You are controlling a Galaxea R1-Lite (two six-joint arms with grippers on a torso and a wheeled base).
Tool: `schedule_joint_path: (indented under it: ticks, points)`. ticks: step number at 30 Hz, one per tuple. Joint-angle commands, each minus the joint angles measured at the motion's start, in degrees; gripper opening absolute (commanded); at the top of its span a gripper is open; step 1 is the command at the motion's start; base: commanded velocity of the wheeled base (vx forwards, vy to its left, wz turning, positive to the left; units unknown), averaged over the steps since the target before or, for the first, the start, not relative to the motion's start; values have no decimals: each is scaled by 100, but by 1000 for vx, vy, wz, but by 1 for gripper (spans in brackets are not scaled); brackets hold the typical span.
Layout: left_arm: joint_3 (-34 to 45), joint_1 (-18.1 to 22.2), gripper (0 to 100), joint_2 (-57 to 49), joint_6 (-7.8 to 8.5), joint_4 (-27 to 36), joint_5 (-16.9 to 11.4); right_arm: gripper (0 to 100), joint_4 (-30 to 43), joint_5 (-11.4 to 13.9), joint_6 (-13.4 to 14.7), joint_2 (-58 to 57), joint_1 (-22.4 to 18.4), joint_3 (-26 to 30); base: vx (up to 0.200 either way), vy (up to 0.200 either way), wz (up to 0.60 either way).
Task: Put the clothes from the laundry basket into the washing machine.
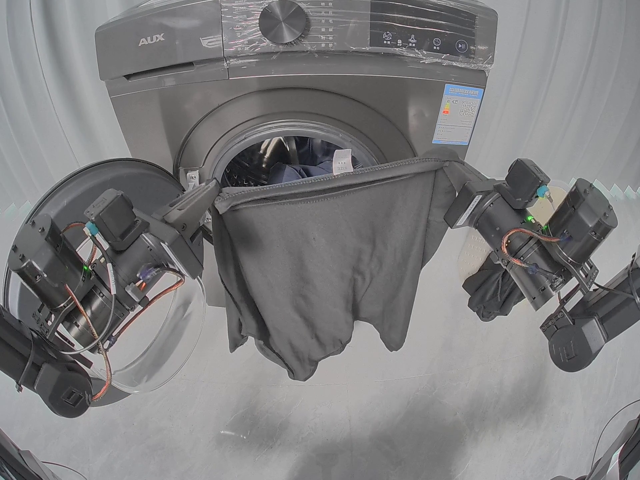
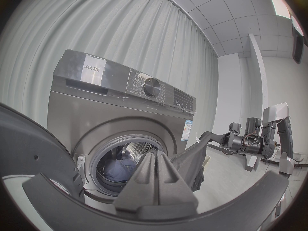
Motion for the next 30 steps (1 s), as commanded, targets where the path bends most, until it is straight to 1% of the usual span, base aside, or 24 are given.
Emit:
schedule_joint_path:
  ticks: [1, 5, 7, 13, 30]
  points:
    - [-33, 116, 0, -47, -2, -1, -12, 0, -1, -12, 9, -42, 11, -61, 0, 0, 0]
    - [-95, 133, 0, -108, -2, -1, -3, 0, -1, -38, 9, -51, 29, -140, 0, 0, 0]
    - [-103, 133, 0, -135, -2, -1, -3, 0, 7, -109, 17, -121, 38, -201, 0, 0, 0]
    - [-156, 133, 0, -170, -2, -1, -3, 0, 7, -118, 17, -130, 55, -280, 0, 0, 0]
    - [-165, 124, 0, -170, -2, 8, -3, 0, 16, -118, 26, -130, 99, -272, 0, 0, 0]
